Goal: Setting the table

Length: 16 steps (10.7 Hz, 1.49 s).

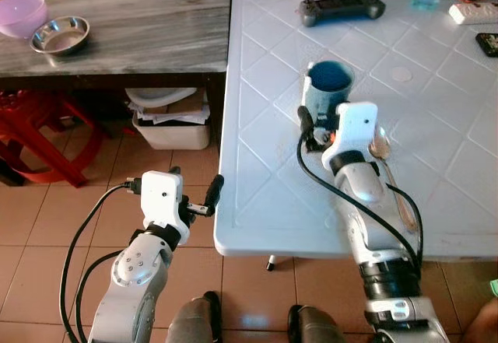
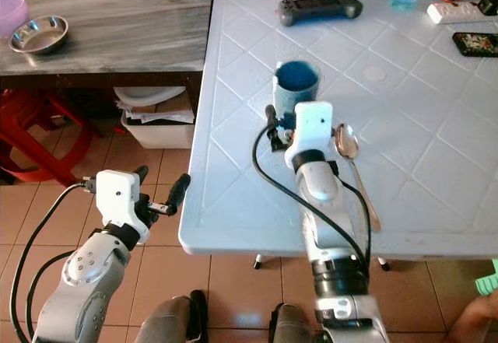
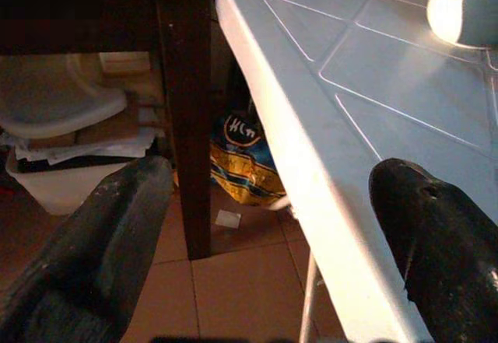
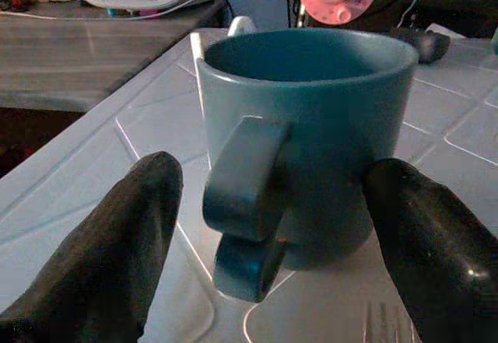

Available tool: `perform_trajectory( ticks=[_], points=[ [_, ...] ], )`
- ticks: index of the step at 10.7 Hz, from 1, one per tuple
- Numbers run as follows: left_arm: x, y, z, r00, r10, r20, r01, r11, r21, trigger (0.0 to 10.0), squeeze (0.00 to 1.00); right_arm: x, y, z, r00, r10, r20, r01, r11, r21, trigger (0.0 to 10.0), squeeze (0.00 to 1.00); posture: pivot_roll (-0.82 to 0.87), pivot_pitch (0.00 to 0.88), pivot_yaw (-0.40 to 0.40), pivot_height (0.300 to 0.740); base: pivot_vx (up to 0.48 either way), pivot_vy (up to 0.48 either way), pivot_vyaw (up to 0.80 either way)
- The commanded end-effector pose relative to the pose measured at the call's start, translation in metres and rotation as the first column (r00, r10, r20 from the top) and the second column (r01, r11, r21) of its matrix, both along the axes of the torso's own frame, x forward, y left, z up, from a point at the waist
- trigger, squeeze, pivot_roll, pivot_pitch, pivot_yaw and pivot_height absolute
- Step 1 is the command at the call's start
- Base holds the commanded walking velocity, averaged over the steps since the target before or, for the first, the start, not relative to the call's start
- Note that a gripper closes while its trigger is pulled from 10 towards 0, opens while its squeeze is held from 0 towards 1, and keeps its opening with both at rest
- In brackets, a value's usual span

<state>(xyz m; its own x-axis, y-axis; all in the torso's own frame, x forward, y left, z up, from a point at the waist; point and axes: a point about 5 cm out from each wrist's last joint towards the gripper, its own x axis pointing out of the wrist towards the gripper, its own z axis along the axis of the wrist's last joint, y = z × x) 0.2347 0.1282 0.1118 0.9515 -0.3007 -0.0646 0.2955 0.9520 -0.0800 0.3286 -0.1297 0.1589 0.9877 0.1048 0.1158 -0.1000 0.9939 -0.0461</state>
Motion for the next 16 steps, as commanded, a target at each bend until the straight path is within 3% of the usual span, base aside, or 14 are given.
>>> perform_trajectory(
  ticks=[1, 5, 12, 15, 16],
  points=[
    [-0.003, 0.001, 0.002, 1.000, -0.005, 0.000, 0.005, 1.000, 0.007, 10.0, 0.00, 0.001, 0.000, 0.002, 1.000, -0.010, 0.012, 0.010, 1.000, -0.001, 0.0, 0.00, 0.06, 0.214, 0.055, 0.740, 0.000, 0.000, 0.00],
    [-0.003, 0.003, 0.002, 1.000, -0.005, 0.000, 0.005, 1.000, 0.011, 10.0, 0.00, -0.001, -0.017, 0.005, 0.994, -0.104, 0.031, 0.105, 0.994, -0.027, 0.0, 0.00, 0.06, 0.209, 0.061, 0.740, 0.000, 0.000, 0.00],
    [0.003, 0.005, -0.001, 1.000, 0.026, 0.004, -0.027, 0.999, 0.033, 10.0, 0.00, 0.003, -0.021, 0.007, 0.993, -0.108, 0.055, 0.110, 0.993, -0.030, 0.0, 0.00, 0.05, 0.159, 0.055, 0.740, 0.000, 0.000, 0.00],
    [0.007, 0.015, -0.009, 0.987, 0.158, -0.041, -0.156, 0.987, 0.039, 10.0, 0.00, -0.006, -0.013, 0.016, 0.992, -0.040, 0.120, 0.042, 0.999, -0.016, 0.0, 0.00, 0.05, 0.153, 0.048, 0.740, 0.000, 0.294, 0.00],
    [0.010, 0.020, -0.007, 0.979, 0.201, -0.016, -0.200, 0.978, 0.053, 10.0, 0.00, -0.012, -0.010, 0.020, 0.986, 0.000, 0.166, 0.008, 0.999, -0.048, 0.0, 0.00, 0.06, 0.138, 0.037, 0.740, 0.000, 0.480, 0.00]
  ],
)
